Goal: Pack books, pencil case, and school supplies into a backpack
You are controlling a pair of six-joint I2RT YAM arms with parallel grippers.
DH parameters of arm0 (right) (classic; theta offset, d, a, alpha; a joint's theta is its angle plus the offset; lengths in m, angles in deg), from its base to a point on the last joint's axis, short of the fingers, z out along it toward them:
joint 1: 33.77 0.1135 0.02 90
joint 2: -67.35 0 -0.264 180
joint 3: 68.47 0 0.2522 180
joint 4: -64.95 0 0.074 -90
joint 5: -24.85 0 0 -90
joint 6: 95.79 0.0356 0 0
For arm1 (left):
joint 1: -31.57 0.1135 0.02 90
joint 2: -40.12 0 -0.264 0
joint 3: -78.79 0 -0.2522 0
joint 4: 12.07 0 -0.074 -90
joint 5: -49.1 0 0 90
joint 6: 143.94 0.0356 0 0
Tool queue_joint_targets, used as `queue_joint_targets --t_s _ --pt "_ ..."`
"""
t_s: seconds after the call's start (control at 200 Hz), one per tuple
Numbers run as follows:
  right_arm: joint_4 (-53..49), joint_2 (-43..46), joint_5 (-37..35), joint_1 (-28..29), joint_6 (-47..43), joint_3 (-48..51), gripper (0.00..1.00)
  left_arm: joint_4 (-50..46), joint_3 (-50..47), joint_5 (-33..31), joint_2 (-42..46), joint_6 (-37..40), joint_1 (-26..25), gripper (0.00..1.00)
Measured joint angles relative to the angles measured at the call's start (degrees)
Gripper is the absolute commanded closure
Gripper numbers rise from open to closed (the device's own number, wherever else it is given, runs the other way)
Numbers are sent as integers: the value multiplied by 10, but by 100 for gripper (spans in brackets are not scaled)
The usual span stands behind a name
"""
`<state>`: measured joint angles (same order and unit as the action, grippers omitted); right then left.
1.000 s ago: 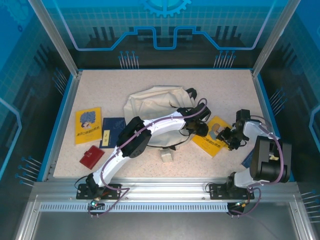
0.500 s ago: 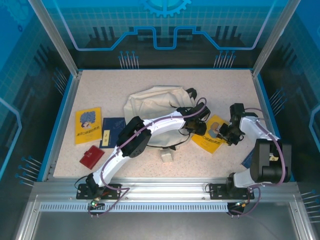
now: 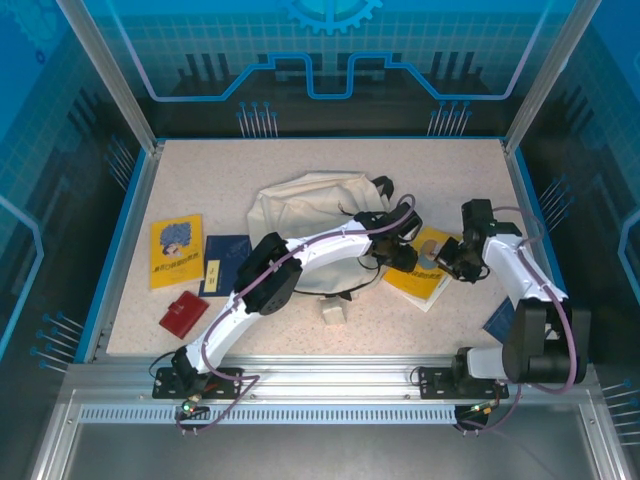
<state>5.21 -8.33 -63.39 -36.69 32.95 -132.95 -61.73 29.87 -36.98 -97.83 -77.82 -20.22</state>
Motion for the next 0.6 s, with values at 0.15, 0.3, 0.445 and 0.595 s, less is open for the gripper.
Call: queue_joint_targets --t_s 0.15,0.3,0.445,0.595 --pt "5 53 16 -6 -25 -2 100 -12 3 34 37 7 25 31" --pt "0 82 49 -14 -65 -22 100 -6 -22 69 123 1 77 17" --pt "0 99 96 -14 -95 -59 100 19 -84 106 221 -9 134 7" --pt "0 114 153 -15 -110 -103 100 61 -176 162 287 -37 178 2"
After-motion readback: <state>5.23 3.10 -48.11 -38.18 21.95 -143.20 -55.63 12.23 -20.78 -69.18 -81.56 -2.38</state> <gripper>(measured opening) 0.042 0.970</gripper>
